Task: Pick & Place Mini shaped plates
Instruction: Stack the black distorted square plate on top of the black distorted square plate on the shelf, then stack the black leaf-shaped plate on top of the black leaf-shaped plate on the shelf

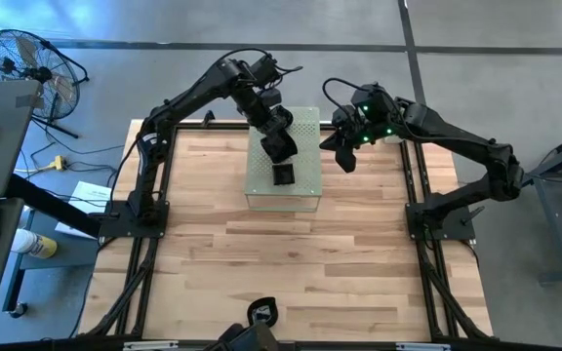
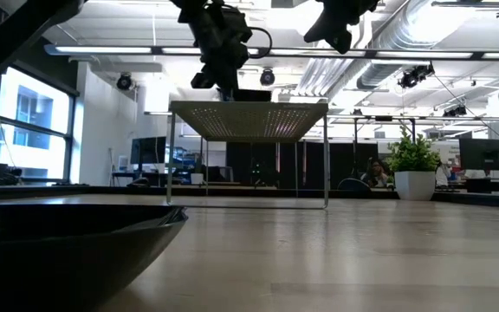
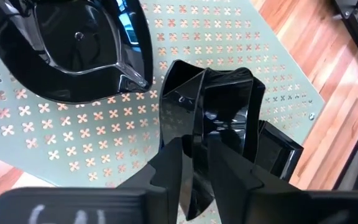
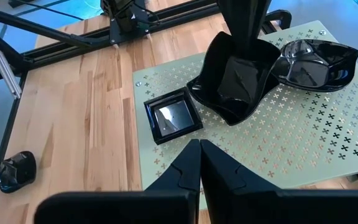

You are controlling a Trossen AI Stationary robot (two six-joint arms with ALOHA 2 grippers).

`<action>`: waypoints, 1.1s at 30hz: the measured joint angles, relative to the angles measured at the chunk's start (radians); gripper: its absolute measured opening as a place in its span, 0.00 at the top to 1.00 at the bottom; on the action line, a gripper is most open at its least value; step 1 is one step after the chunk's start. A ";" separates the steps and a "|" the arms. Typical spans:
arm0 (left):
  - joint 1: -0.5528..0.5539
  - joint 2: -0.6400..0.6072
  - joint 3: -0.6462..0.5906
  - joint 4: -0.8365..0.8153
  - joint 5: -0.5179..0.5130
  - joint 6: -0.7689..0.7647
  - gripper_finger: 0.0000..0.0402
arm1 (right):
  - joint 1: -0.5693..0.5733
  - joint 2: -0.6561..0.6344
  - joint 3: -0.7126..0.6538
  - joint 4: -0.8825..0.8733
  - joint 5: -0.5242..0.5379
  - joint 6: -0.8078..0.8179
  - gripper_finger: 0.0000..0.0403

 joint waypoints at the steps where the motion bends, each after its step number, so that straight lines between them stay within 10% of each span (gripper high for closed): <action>1: 0.000 0.000 0.000 0.000 0.000 0.001 0.82 | 0.000 0.000 0.000 0.000 0.000 0.000 0.99; 16: 0.001 0.000 0.000 -0.002 0.023 0.034 0.99 | 0.000 0.000 0.000 0.000 0.000 0.000 0.99; 33: 0.000 -0.001 0.000 -0.002 0.037 0.030 0.74 | 0.000 0.000 0.000 0.000 0.000 0.003 0.99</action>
